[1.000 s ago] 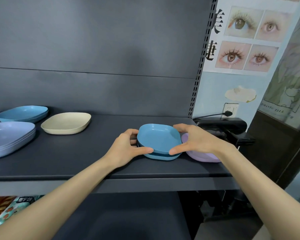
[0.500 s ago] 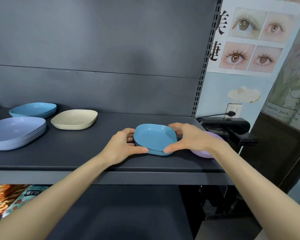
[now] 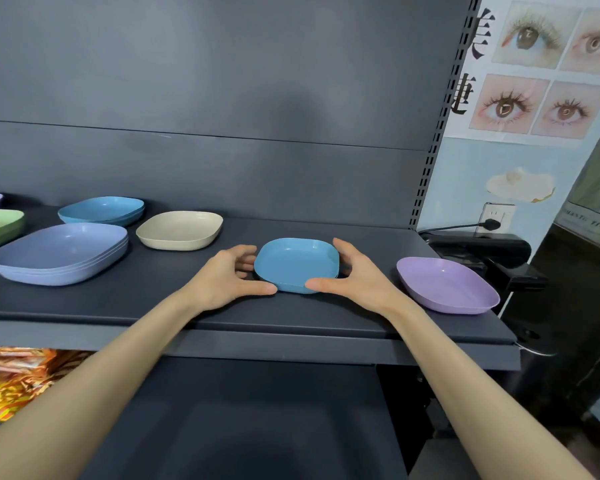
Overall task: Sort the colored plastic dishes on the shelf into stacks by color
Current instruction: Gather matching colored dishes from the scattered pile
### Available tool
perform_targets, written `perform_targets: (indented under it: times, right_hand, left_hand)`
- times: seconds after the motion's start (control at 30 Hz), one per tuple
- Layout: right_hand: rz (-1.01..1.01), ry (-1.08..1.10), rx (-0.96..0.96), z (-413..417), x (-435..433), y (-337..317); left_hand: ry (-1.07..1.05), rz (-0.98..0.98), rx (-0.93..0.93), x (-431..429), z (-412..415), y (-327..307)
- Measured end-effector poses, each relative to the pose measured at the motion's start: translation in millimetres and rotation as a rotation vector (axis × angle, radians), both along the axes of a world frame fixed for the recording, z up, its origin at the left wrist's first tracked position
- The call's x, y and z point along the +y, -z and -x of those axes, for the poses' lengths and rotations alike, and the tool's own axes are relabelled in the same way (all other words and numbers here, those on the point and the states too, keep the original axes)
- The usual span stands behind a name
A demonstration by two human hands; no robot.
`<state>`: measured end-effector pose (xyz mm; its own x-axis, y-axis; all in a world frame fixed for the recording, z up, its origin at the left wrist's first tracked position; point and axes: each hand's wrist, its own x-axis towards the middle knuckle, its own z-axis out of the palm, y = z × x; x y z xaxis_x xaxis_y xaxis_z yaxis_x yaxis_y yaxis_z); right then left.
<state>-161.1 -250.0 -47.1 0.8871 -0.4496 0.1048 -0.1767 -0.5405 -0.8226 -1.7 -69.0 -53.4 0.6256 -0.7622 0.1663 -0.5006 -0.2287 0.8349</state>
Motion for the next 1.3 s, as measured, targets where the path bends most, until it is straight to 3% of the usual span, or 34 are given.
perform_targets:
  times: [0.2,0.7,0.83,1.0,1.3]
  right_hand:
    - [-0.015,0.037,-0.054,-1.0,0.1,7.1]
    - [-0.007,0.058,-0.175,0.9,7.6,4.2]
    - [-0.054,0.101,-0.269,-7.9,20.0,-2.5]
    - [-0.078,0.125,-0.37,-40.4,45.9,-16.5]
    - [-0.12,0.048,-0.476,-159.8,131.4,-42.9]
  left_hand:
    - [0.001,-0.151,-0.079,-3.8,-3.5,5.5]
    - [0.009,0.138,-0.001,8.5,3.1,4.6]
    - [0.026,0.275,0.102,11.9,4.8,1.1]
    - [0.028,0.477,0.158,32.1,-7.6,-10.2]
    - [-0.023,0.526,0.06,126.5,-114.4,-42.9]
